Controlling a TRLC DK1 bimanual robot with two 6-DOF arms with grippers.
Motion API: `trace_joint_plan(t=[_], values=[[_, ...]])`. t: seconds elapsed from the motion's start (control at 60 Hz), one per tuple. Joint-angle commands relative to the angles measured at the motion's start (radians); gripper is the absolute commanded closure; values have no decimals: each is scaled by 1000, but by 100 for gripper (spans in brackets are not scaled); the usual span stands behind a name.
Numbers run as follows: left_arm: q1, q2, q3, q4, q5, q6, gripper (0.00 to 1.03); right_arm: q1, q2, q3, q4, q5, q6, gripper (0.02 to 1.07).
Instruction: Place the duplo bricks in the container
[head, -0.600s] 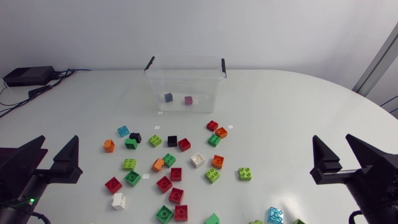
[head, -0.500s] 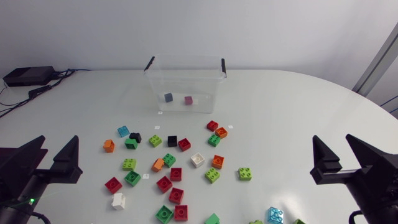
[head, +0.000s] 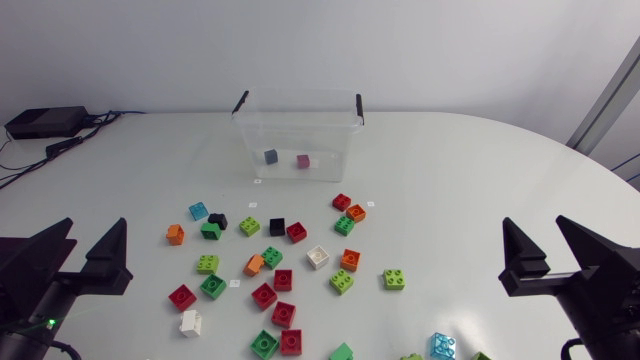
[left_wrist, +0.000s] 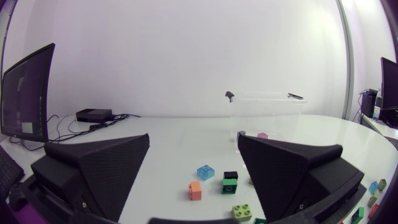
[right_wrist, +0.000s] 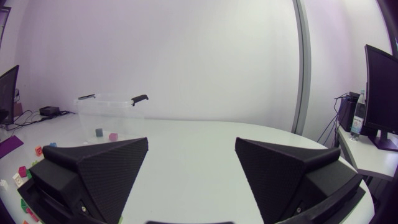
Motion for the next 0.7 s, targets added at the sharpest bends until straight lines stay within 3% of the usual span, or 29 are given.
trace_joint_plan(t=[0.0, 0.183, 0.383, 0.683], values=[[-8, -12, 38, -22, 6, -34, 4, 6, -8, -22, -1, -3, -5, 6], [-13, 17, 130, -67, 5, -45, 4, 37, -7, 24, -26, 2, -5, 7], [-24, 237, 292, -138, 1, -46, 4, 124, 56, 115, -50, 56, -5, 7], [-44, 659, 576, -429, -14, 43, 6, 178, 300, 283, -106, 82, 37, 7]])
